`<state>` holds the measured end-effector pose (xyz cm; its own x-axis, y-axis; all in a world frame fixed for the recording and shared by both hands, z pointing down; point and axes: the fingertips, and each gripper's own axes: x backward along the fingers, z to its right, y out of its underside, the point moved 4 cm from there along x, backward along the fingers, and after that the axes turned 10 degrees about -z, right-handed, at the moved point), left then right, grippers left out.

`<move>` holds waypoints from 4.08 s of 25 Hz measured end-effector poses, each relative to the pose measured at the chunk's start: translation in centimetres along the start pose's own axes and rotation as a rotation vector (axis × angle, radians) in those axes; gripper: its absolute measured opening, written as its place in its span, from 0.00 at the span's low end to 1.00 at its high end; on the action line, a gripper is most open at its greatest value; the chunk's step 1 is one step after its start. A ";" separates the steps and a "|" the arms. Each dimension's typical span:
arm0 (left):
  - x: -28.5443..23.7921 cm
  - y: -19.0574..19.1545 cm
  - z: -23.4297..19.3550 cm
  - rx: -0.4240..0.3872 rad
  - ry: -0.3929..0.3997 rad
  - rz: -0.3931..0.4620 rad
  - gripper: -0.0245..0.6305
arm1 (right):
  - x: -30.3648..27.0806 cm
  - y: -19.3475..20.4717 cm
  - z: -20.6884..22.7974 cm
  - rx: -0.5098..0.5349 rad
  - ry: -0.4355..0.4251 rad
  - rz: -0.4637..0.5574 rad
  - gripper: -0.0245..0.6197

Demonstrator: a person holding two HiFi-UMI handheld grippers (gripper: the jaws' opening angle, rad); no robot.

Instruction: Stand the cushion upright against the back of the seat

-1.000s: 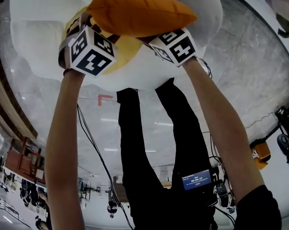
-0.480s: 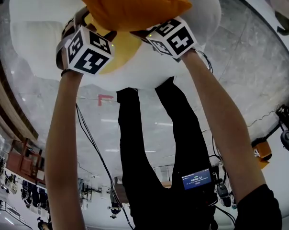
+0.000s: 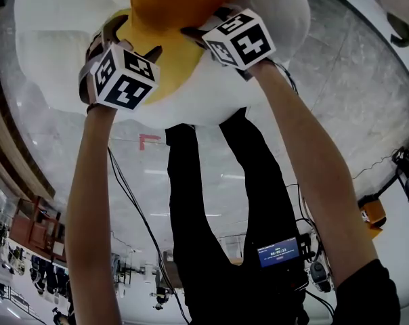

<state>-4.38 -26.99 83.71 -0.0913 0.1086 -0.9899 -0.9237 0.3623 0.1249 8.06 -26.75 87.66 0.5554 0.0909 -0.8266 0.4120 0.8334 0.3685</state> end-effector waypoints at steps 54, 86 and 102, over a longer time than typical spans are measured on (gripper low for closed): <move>28.5 7.5 11.6 0.385 0.099 0.258 0.51 | 23.7 1.2 -24.0 0.092 0.055 -0.008 0.48; 53.9 13.0 13.7 0.535 0.063 0.708 0.24 | 39.7 -6.2 -46.0 0.304 0.132 0.302 0.17; 58.2 17.3 16.3 0.596 0.090 0.840 0.06 | 43.2 -6.1 -51.8 0.295 0.136 0.409 0.07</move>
<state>-19.59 0.65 29.34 -0.6719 0.4774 -0.5663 -0.2167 0.6044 0.7667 -7.89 0.37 27.71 0.6230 0.4629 -0.6305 0.3780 0.5276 0.7608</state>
